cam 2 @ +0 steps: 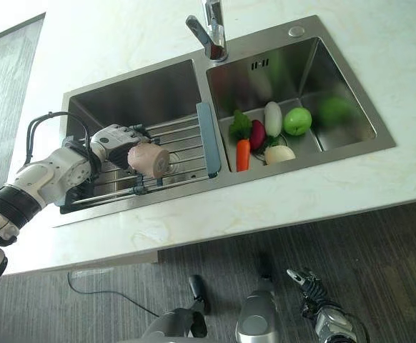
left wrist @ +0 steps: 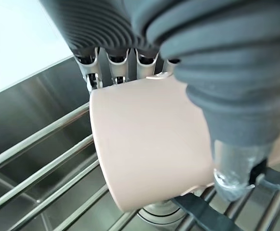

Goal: Place the dishes in the dishwasher.

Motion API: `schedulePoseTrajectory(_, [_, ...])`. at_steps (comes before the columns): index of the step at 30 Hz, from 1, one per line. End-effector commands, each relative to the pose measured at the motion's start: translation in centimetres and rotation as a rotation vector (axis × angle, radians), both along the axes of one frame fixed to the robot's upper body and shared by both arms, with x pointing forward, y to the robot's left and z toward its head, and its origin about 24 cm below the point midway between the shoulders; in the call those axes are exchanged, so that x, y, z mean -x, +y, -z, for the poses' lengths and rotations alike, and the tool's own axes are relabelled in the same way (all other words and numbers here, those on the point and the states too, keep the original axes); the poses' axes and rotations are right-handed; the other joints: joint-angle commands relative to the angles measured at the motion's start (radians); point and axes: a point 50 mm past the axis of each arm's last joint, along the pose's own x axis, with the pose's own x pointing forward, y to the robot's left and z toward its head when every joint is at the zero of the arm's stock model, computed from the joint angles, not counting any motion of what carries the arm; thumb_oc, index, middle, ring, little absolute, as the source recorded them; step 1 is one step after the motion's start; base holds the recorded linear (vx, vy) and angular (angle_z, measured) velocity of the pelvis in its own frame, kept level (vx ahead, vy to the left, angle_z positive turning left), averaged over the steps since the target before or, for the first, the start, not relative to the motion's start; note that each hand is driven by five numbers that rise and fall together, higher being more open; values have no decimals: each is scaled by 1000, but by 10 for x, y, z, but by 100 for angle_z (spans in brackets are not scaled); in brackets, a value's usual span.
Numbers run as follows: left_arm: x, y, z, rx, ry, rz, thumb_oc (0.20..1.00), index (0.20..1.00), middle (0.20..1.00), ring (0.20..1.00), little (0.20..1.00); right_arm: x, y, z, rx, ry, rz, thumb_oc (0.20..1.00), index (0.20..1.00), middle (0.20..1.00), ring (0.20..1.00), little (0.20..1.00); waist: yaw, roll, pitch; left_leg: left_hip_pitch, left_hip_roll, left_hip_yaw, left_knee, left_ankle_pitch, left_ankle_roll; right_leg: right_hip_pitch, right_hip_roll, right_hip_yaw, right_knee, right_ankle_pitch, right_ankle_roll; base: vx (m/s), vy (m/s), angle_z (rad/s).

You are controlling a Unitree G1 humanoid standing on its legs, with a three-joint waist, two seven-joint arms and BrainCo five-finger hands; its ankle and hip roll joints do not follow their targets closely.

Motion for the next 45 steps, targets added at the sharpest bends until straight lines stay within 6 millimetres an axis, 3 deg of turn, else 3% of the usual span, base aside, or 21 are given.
schedulePoseTrajectory(1, [14,25,55,-159,218,-66,200,200,200,200,200,-13,0,-5,4,-32,3,1000,1000,1000,1000,1000,-29,-44,13,-9,14,-48,15,-101,-25,-44,-55,52,25,-52,85,0,0,0])
schedulePoseTrajectory(6, [14,27,43,-6,81,-61,200,200,200,200,200,-6,2,-1,-3,-26,19,1000,1000,1000,1000,1000,-17,-49,2,-4,15,-49,13,-104,-25,-37,-53,44,22,-54,82,-25,-22,0])
schedulePoseTrajectory(10, [17,14,9,294,-227,22,200,200,200,200,200,13,10,10,-24,-1,78,1000,1000,1000,1000,1000,19,-64,-28,17,27,-52,13,-109,-26,-7,-53,15,20,-64,76,-32,-87,3])
schedulePoseTrajectory(13, [37,1,-1,501,-399,103,200,200,200,200,200,32,23,23,-63,37,158,1000,1000,1000,1000,1000,70,-86,-69,43,40,-70,15,-113,-29,42,-50,-22,19,-79,71,-7,-132,20])
schedulePoseTrajectory(17, [58,0,-2,646,-542,131,200,200,200,200,200,53,34,32,-88,76,217,1000,1000,1000,1000,1000,103,-101,-119,90,57,-80,20,-121,-33,110,-50,-62,22,-105,62,70,-80,28])
schedulePoseTrajectory(21, [81,11,-3,763,-689,101,200,200,200,200,200,78,43,41,-101,144,267,1000,1000,1000,1000,1000,134,-110,-167,143,70,-93,21,-136,-36,184,-49,-97,20,-135,57,144,-36,18])
schedulePoseTrajectory(25, [109,36,-6,931,-900,-2,200,200,200,200,200,103,49,48,-111,228,305,1000,1000,1000,1000,1000,173,-119,-190,183,83,-113,21,-147,-44,250,-43,-139,17,-161,49,104,-56,13])
schedulePoseTrajectory(28, [130,62,-5,1015,-1081,-127,200,200,200,200,200,111,54,51,-120,277,294,1000,1000,1000,1000,1000,209,-126,-201,200,95,-137,26,-149,-53,286,-33,-162,15,-181,37,84,-105,25])
schedulePoseTrajectory(30, [141,75,-4,1012,-1149,-181,200,200,200,200,200,111,55,52,-128,294,273,1000,1000,1000,1000,1000,234,-132,-204,198,104,-157,42,-152,-61,300,-25,-172,13,-190,27,50,-197,37])
schedulePoseTrajectory(32, [161,102,1,953,-1200,-323,200,200,200,200,200,102,60,53,-141,336,134,1000,1000,1000,1000,1000,306,-142,-198,151,132,-221,117,-143,-95,327,12,-191,11,-216,-12,38,-339,61])
schedulePoseTrajectory(35, [170,112,9,1011,-1163,-383,200,200,200,200,200,98,63,53,-169,365,48,1000,1000,1000,1000,1000,355,-135,-185,103,158,-262,124,-96,-128,346,43,-232,9,-235,-39,-43,-163,63])
schedulePoseTrajectory(37, [169,106,8,1110,-1127,-327,200,200,200,200,200,89,65,52,-196,334,21,1000,1000,1000,1000,1000,382,-130,-156,61,155,-266,90,-40,-144,355,59,-267,2,-241,-48,-292,-93,108])
schedulePoseTrajectory(39, [159,92,9,1250,-1053,-240,200,200,200,200,200,76,64,48,-171,275,12,1000,1000,1000,1000,1000,379,-144,-123,-3,114,-143,168,-52,-130,340,43,-344,0,-229,-51,-492,-108,290])
schedulePoseTrajectory(41, [153,80,9,1334,-1011,-199,200,200,200,200,200,66,62,45,-189,228,44,1000,1000,1000,1000,1000,348,-183,-111,-11,65,-81,355,-161,-81,316,16,-385,7,-213,-62,-298,-64,335])
schedulePoseTrajectory(43, [153,79,12,1372,-1012,-197,200,200,200,200,200,64,59,43,-175,205,34,1000,1000,1000,1000,1000,321,-185,-107,33,76,-63,414,-193,-68,302,13,-408,16,-194,-69,-233,90,178])
schedulePoseTrajectory(45, [152,78,12,1430,-985,-166,200,200,200,200,200,71,55,44,-192,199,68,1000,1000,1000,1000,1000,290,-181,-121,96,147,7,414,-151,-92,297,12,-453,21,-186,-78,-312,226,110])
